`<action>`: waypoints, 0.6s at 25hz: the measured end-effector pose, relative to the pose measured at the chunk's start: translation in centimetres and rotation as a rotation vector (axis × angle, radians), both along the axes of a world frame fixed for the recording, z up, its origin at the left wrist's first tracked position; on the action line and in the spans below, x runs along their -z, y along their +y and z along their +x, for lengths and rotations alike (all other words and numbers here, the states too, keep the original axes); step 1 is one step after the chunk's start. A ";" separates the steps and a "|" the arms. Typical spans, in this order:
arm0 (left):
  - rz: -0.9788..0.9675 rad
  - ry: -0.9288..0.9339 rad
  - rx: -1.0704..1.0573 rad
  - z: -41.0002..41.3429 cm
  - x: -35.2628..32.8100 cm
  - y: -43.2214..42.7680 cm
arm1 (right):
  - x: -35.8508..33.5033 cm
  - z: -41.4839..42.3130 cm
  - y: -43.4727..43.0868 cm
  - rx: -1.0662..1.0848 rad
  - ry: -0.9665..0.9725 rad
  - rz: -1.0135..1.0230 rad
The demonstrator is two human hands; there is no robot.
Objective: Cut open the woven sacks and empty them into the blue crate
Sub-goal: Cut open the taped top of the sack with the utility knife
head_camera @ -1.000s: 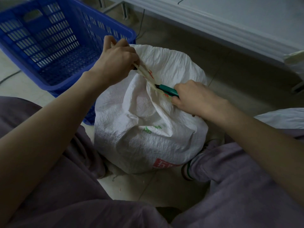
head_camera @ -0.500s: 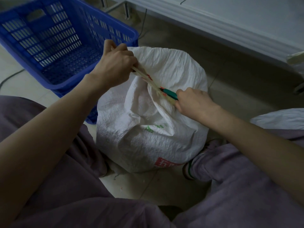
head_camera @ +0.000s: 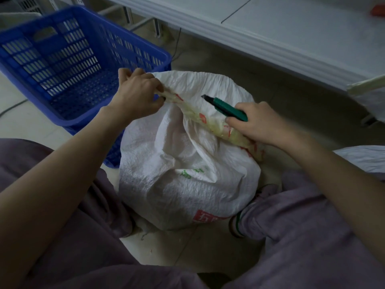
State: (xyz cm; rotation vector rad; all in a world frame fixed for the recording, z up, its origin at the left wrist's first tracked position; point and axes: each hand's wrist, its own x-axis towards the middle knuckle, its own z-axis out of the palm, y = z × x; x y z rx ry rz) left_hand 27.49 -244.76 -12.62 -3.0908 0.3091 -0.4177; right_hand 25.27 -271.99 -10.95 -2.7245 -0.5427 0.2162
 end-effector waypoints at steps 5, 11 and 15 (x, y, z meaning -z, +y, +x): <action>-0.181 -0.080 -0.063 -0.2 -0.8 -1.4 | 2.0 1.2 1.9 0.043 -0.008 0.103; -0.199 -0.134 -0.052 -0.5 -2.2 -1.4 | 2.9 3.2 3.0 0.157 -0.041 0.303; -0.067 -0.127 0.067 -0.7 -1.9 -0.9 | 2.3 3.6 3.6 0.199 -0.111 0.376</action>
